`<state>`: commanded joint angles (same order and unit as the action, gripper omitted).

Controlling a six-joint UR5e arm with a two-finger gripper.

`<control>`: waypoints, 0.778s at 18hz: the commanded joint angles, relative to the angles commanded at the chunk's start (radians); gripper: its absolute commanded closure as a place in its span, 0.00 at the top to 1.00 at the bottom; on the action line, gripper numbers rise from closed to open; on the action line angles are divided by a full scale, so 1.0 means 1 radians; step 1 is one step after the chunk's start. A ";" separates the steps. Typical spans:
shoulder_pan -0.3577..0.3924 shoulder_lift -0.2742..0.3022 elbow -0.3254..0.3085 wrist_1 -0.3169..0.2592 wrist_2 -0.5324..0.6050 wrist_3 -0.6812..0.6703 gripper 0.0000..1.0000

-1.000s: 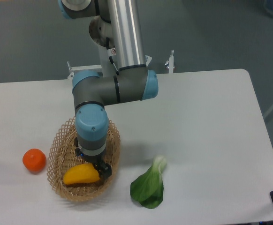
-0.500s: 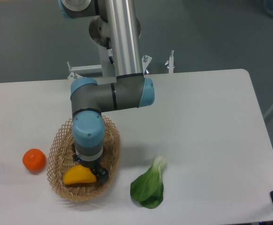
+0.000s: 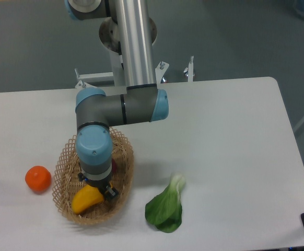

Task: Pick up the mango from the basket
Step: 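Lower the gripper onto the yellow mango and close on it, then lift the held mango out of the basket and carry it away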

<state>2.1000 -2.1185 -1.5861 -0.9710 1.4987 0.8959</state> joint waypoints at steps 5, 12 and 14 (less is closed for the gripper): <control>0.002 0.038 -0.005 -0.006 -0.009 0.001 0.39; 0.061 0.141 -0.058 -0.012 -0.041 0.012 0.40; 0.099 0.169 -0.063 -0.012 -0.092 0.014 0.41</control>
<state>2.1995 -1.9498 -1.6490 -0.9833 1.4069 0.9096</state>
